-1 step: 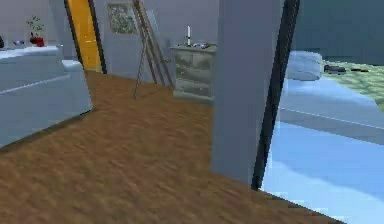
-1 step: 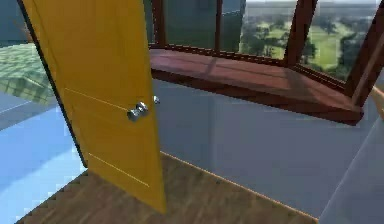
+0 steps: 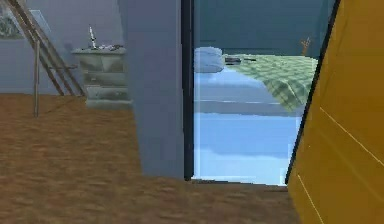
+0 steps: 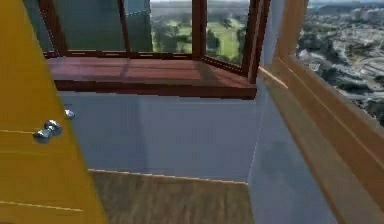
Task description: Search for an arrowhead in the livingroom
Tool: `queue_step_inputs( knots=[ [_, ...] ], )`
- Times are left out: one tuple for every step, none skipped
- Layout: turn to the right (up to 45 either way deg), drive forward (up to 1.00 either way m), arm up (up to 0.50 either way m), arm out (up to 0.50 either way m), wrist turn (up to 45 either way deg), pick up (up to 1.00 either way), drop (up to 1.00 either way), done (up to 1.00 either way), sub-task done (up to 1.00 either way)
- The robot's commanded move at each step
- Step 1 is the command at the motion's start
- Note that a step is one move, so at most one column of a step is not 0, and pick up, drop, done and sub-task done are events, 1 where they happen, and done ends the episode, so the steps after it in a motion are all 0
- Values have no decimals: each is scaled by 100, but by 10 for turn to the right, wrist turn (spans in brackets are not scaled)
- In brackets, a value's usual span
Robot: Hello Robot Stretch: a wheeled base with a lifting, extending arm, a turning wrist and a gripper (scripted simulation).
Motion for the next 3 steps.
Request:
queue_step_inputs(
  knots=[
    [0, 25, 0, 0, 0, 0, 0, 0, 0],
    [-450, 0, 0, 0, 0, 0, 0, 0, 0],
    [-60, 0, 0, 0, 0, 0, 0, 0, 0]
  ],
)
